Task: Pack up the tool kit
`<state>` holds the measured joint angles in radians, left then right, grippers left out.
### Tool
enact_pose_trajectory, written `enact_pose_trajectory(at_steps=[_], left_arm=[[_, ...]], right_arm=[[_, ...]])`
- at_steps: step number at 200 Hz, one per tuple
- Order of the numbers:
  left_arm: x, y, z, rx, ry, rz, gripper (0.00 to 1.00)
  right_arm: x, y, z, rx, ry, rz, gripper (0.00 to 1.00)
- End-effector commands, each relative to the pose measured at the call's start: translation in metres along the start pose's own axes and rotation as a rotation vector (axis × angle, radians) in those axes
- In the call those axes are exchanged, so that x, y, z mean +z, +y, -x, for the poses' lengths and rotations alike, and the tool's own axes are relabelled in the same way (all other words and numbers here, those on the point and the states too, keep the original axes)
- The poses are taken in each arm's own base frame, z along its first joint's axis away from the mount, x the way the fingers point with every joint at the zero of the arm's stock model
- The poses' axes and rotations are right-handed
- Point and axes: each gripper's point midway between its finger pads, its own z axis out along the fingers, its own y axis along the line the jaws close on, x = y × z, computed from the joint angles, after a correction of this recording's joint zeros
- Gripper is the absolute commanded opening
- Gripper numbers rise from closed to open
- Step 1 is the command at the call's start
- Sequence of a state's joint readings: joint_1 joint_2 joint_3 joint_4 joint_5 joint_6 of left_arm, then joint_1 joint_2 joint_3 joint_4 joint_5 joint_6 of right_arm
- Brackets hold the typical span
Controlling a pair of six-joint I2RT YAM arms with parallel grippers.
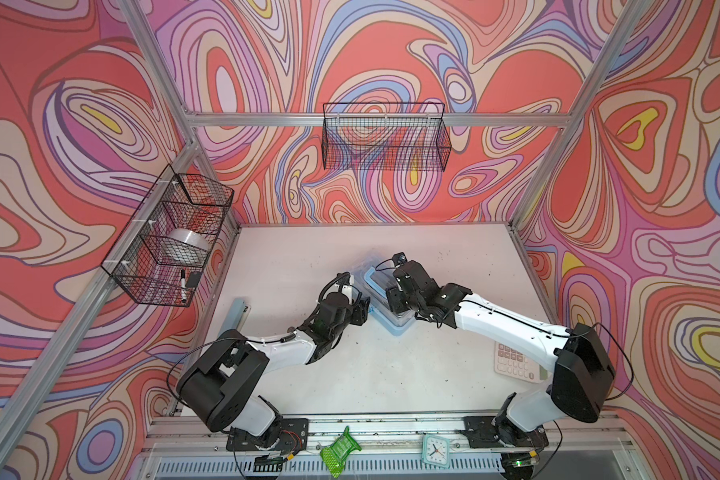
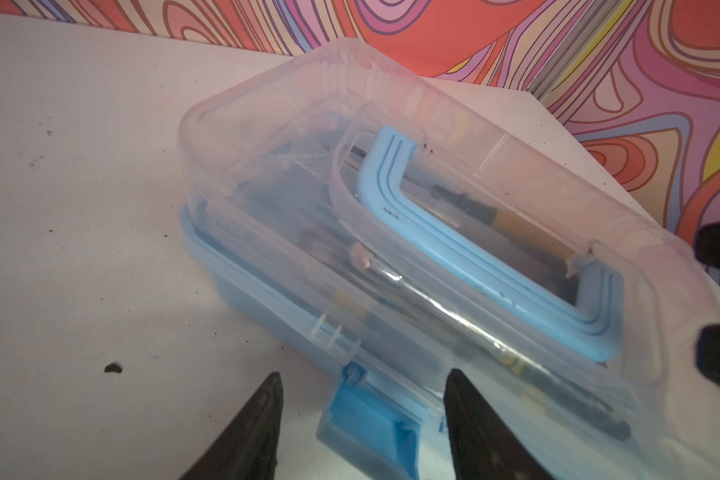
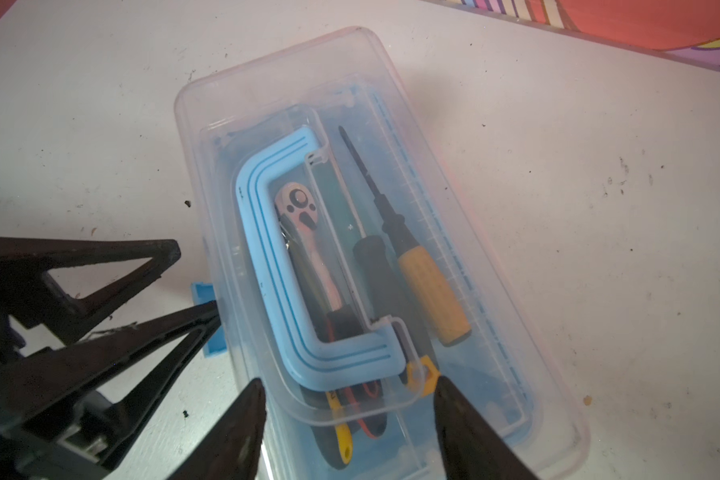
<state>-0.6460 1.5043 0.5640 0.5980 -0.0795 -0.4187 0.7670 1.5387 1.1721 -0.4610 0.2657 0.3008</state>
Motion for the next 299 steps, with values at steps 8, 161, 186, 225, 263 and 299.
enact_pose_trajectory(at_steps=[8,161,186,225,263,299], left_arm=[[0.005,-0.001,0.002,0.017,-0.001,-0.012,0.62],[-0.048,0.032,-0.038,0.017,0.022,0.049,0.81],[-0.049,0.033,-0.047,0.039,0.038,0.033,0.81],[-0.033,0.033,-0.059,0.068,0.062,0.022,0.75],[-0.012,0.032,-0.063,0.060,0.045,0.016,0.71],[0.005,0.029,-0.059,0.063,0.015,0.008,0.66]], right_arm=[[-0.008,-0.008,0.003,0.021,-0.023,-0.011,0.66],[0.000,-0.026,0.015,-0.018,-0.033,-0.001,0.71],[0.003,-0.030,0.018,-0.033,-0.037,0.007,0.73],[0.010,-0.042,0.017,-0.031,-0.034,-0.015,0.74],[0.014,-0.048,0.014,-0.035,-0.027,-0.027,0.74],[0.016,-0.052,0.011,-0.048,-0.024,-0.042,0.74]])
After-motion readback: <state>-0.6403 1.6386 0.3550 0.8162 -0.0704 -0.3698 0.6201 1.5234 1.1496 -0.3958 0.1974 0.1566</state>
